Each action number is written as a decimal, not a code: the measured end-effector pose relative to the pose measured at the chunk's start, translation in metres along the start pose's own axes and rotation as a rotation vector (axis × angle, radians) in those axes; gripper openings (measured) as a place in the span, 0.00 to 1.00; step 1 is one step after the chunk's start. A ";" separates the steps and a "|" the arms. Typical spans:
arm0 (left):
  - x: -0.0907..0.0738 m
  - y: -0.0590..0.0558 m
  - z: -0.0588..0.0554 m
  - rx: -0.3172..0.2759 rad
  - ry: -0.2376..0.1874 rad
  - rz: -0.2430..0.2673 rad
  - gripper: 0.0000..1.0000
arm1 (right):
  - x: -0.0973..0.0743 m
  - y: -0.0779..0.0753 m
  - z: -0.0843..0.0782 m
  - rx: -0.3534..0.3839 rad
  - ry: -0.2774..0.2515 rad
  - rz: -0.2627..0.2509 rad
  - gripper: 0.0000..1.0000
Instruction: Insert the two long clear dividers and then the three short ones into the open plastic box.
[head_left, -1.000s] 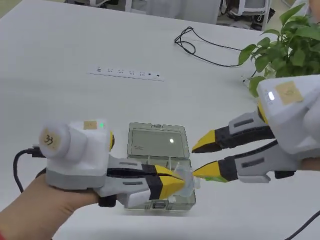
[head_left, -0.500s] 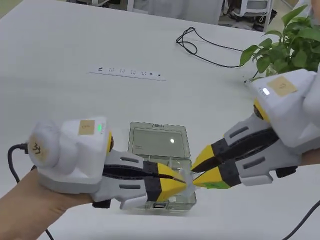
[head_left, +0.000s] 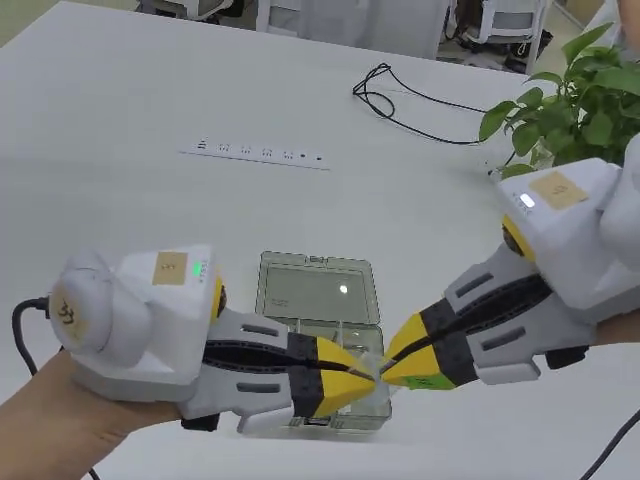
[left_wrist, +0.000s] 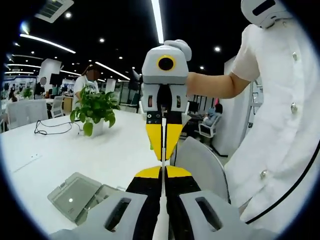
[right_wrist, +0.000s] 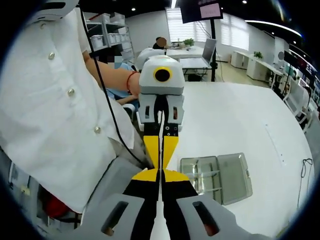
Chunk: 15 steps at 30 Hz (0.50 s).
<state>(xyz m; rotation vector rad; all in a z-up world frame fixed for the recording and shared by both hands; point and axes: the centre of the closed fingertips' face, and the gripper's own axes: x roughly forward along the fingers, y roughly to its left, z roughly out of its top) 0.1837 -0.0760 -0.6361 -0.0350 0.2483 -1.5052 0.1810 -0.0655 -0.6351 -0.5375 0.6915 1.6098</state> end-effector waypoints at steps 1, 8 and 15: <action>0.000 0.000 0.000 0.008 0.001 0.002 0.00 | 0.000 0.000 0.000 0.000 0.000 0.001 0.03; 0.000 0.000 -0.005 -0.003 0.014 0.005 0.00 | 0.002 0.002 0.001 -0.018 0.008 0.007 0.02; -0.003 0.004 -0.011 -0.025 0.019 0.034 0.02 | 0.002 0.000 0.000 -0.023 0.016 -0.003 0.02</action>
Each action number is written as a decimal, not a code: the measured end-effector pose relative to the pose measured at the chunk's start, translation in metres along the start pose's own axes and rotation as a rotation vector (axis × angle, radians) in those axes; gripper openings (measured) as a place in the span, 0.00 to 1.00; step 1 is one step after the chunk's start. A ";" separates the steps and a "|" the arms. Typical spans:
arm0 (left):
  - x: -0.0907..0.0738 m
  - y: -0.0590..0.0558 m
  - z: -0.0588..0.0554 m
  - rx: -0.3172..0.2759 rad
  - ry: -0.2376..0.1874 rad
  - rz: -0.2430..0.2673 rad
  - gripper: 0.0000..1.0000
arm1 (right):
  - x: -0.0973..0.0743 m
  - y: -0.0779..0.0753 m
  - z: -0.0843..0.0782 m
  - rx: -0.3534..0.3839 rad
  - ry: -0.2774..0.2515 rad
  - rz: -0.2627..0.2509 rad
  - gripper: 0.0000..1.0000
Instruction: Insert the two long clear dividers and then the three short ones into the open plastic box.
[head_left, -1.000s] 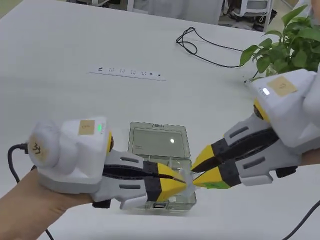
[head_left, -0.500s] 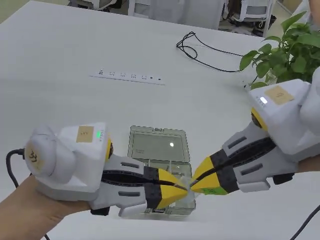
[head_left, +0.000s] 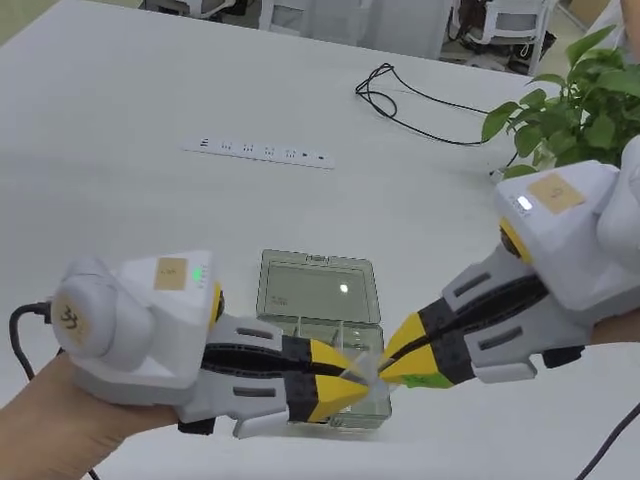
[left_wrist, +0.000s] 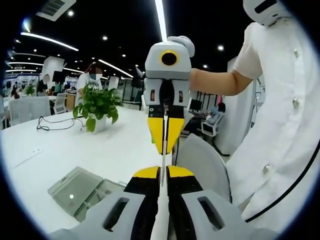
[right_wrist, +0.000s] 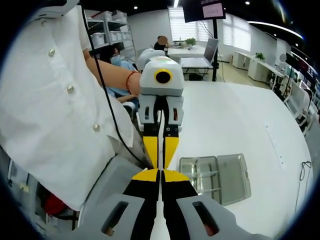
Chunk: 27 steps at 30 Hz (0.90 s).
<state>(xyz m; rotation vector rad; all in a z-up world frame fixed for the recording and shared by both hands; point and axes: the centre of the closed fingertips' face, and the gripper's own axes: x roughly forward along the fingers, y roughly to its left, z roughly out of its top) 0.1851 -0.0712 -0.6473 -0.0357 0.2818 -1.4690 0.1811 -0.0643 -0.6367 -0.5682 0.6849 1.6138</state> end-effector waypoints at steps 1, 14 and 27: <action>-0.001 0.001 -0.001 -0.002 0.001 0.007 0.03 | 0.000 0.000 -0.001 0.001 0.002 -0.001 0.02; -0.015 0.020 -0.017 -0.050 0.013 0.102 0.21 | -0.010 -0.021 -0.015 0.025 0.027 -0.066 0.02; -0.041 0.044 -0.040 -0.068 0.060 0.226 0.58 | -0.004 -0.053 -0.054 0.020 0.140 -0.144 0.02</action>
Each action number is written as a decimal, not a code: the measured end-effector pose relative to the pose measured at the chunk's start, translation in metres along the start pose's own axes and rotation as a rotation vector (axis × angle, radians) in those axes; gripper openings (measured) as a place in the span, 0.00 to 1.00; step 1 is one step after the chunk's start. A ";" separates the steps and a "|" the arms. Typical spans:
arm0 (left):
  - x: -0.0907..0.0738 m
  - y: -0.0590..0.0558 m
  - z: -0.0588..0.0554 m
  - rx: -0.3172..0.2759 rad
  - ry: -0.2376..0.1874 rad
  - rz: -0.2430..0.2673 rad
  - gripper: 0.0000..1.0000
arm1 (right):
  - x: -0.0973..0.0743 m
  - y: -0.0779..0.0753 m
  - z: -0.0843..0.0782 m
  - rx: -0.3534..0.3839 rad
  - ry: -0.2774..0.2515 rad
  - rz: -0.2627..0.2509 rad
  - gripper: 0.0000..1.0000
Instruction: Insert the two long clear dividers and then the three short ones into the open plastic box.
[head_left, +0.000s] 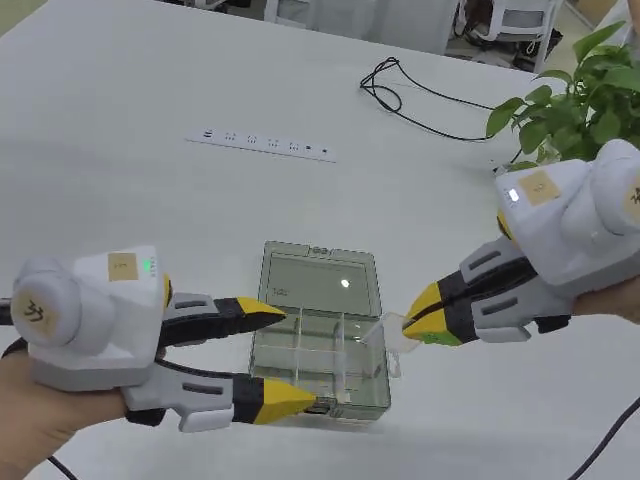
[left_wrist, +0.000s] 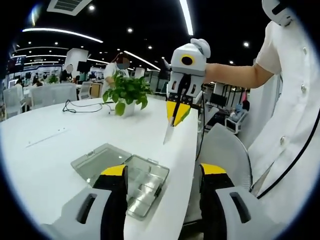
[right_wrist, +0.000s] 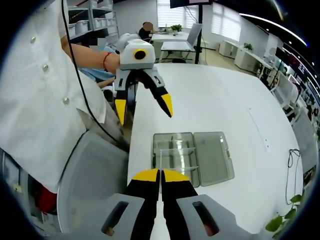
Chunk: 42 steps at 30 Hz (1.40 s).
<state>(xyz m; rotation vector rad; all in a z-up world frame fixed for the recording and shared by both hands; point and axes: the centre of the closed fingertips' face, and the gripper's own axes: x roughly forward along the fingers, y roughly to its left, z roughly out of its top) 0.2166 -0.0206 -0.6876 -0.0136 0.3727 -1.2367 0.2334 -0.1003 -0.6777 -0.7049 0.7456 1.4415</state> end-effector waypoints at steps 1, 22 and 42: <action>-0.001 0.002 -0.002 -0.004 0.002 0.008 0.60 | 0.002 -0.003 -0.003 -0.002 0.006 -0.002 0.02; -0.013 0.023 -0.036 -0.033 0.072 0.084 0.91 | 0.046 -0.031 -0.038 -0.017 0.117 -0.005 0.02; -0.015 0.023 -0.041 -0.054 0.069 0.098 0.97 | 0.068 -0.037 -0.054 -0.010 0.165 0.007 0.02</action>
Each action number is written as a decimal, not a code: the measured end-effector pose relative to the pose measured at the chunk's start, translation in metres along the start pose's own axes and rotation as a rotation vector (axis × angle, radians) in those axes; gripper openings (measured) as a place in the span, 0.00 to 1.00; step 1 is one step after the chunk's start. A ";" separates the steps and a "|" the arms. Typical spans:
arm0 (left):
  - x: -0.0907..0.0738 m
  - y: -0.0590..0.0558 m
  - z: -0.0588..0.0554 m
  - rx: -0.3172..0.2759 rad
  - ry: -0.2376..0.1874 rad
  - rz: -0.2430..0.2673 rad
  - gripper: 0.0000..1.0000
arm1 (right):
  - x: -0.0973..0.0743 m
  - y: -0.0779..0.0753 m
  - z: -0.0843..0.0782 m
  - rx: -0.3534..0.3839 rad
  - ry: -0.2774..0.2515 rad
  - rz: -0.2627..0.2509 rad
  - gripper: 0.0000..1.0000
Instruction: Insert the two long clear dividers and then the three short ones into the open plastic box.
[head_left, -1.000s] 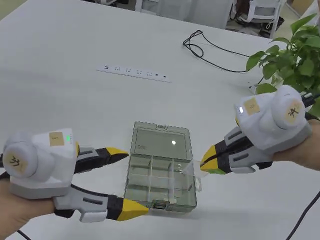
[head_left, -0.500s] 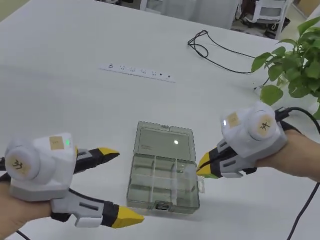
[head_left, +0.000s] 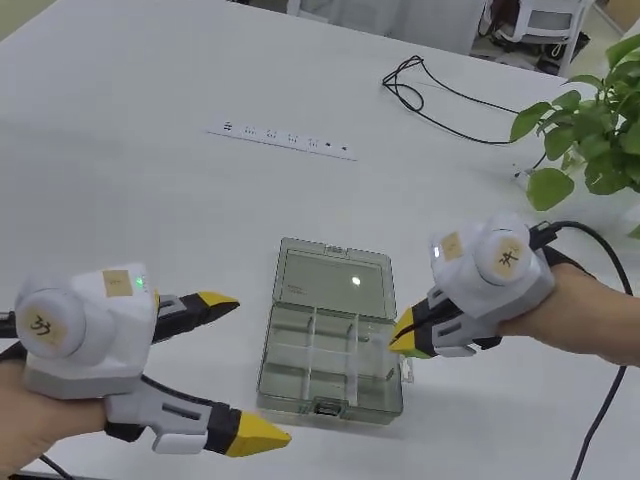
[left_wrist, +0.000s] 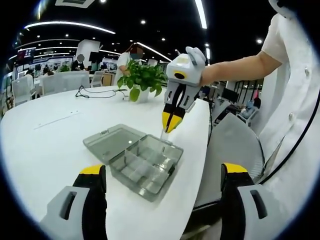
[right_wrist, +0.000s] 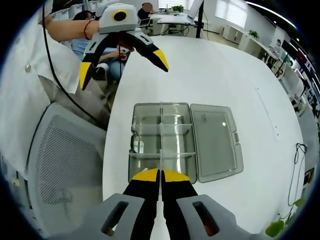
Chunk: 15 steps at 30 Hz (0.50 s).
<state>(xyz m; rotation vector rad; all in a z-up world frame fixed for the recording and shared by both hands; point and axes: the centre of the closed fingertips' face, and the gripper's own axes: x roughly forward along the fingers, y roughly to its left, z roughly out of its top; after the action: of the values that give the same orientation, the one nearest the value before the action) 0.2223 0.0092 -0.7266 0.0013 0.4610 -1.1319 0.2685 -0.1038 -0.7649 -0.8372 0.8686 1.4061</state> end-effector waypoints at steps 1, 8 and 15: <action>0.000 0.000 0.000 -0.001 0.000 0.000 0.97 | 0.001 0.000 -0.001 -0.001 0.004 -0.001 0.02; 0.000 -0.001 -0.001 -0.001 -0.001 0.000 0.97 | 0.003 -0.001 0.000 -0.008 0.011 0.000 0.02; -0.001 0.000 -0.001 -0.005 -0.003 0.003 0.96 | 0.007 -0.001 -0.001 -0.016 0.027 0.010 0.02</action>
<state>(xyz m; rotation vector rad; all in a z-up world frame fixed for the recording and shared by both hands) 0.2212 0.0098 -0.7276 -0.0042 0.4610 -1.1274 0.2696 -0.1015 -0.7715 -0.8665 0.8840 1.4145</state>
